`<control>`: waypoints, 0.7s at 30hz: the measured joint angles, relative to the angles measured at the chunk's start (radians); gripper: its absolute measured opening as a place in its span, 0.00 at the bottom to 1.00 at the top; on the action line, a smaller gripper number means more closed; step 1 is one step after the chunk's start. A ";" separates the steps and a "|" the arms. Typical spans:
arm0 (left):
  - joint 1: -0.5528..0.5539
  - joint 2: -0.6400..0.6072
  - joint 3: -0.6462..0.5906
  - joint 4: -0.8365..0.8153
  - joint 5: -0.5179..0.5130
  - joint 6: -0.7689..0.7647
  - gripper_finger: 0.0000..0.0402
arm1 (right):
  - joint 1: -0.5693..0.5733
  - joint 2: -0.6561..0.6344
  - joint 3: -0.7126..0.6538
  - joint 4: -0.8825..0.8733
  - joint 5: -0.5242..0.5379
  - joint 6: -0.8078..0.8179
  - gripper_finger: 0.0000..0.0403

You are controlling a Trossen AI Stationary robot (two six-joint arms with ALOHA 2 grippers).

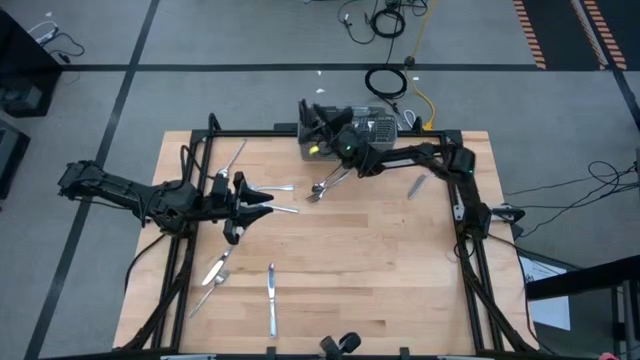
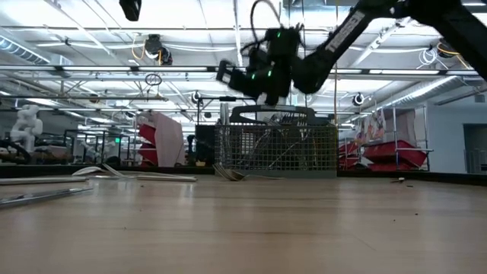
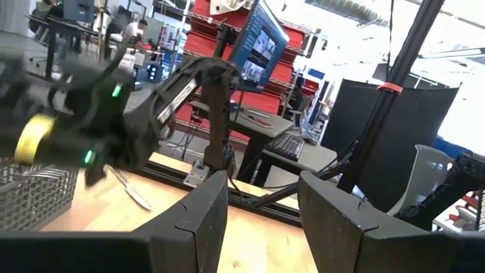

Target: Sort silverware

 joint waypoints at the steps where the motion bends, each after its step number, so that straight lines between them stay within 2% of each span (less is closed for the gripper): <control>1: 0.000 0.000 0.000 0.000 -0.002 0.000 0.41 | -0.003 -0.020 0.001 -0.007 0.000 -0.012 0.29; 10: 0.000 0.000 0.000 0.002 -0.026 -0.024 0.41 | -0.007 -0.156 0.003 -0.148 -0.018 -0.137 0.29; 15: 0.000 0.000 0.000 0.002 -0.037 -0.052 0.41 | -0.007 -0.275 0.003 -0.330 -0.013 -0.213 0.29; 17: 0.000 0.000 0.000 0.002 -0.037 -0.065 0.41 | 0.003 -0.363 0.004 -0.459 0.028 -0.273 0.29; 21: 0.000 0.000 0.000 0.002 -0.042 -0.104 0.41 | 0.030 -0.550 0.006 -0.860 0.235 -0.346 0.29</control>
